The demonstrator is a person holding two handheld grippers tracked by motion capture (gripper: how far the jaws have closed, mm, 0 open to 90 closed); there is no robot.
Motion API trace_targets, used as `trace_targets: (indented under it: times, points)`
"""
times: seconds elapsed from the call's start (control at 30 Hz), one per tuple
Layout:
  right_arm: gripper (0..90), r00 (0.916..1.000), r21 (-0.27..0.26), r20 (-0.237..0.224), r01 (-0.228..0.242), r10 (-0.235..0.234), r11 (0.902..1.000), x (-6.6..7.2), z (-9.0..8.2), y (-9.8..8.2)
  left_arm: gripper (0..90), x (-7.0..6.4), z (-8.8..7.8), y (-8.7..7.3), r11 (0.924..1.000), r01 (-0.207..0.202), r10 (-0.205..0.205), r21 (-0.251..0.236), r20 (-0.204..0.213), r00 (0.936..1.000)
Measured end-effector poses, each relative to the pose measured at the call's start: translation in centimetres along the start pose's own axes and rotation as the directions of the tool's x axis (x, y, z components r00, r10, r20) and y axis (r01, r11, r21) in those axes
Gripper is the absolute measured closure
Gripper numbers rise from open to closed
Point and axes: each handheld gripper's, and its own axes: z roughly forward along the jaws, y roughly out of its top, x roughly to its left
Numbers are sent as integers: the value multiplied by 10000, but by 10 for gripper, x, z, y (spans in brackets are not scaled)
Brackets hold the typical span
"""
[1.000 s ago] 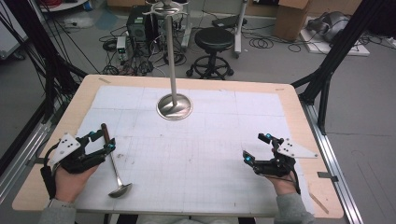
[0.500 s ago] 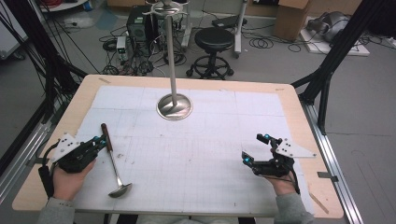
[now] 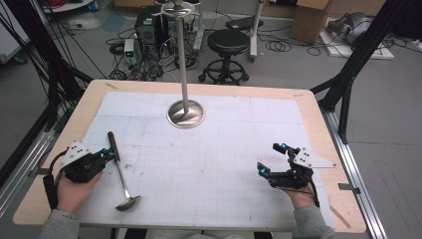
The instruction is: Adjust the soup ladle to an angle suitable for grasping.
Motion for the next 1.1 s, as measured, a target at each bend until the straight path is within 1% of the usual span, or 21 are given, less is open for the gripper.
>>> trace_targets:
  times: [0.13,0.2,0.23,0.3,0.37,0.47,0.53,0.6,0.63,0.8,0.9,1.03,1.1]
  points:
    - [92,10000,72,42,-17,17,10000,1,-1,0,896,-1,0,-2,9995,72,-72,311,16,10000]
    - [92,10000,109,42,-17,17,9999,1,-1,-1,896,-2,-3,-7,9996,152,-152,240,-1,9999]
    - [92,10000,96,62,-9,8,10000,1,-1,-1,896,-1,-5,-11,9986,299,-297,439,-64,9995]
    - [92,10000,95,65,-18,18,10000,2,-1,-1,896,1,-5,-12,9981,311,-304,531,-141,9994]
    - [91,10000,139,65,-40,39,9999,3,-2,-1,896,4,-6,-15,9964,534,-520,661,-226,9984]
    - [92,10000,133,46,14,-14,9999,3,-1,-1,896,7,-6,-17,9946,686,-676,784,-159,9976]
    - [92,10000,183,44,-6,6,9998,3,-1,-1,896,6,-5,-17,9935,685,-679,905,-93,9976]
    - [92,10000,221,48,-25,24,9998,2,0,-1,896,5,-4,-17,9932,601,-604,998,-6,9982]
    - [92,9999,297,95,-40,37,9996,2,1,-2,896,5,-4,-17,9924,558,-564,1094,20,9984]
    - [92,9999,277,127,-121,118,9995,1,0,-2,896,1,-1,-16,9871,364,-391,1558,140,9991]
    - [92,9998,264,116,-134,131,9996,2,0,-1,897,0,0,-16,9830,291,-310,1811,74,9995]
    - [92,9998,334,171,-121,115,9994,1,0,-2,897,0,1,-16,9784,356,-375,2037,51,9993]
    - [92,9997,267,183,-135,130,9996,1,0,-2,897,0,2,-16,9770,322,-343,2107,66,9994]
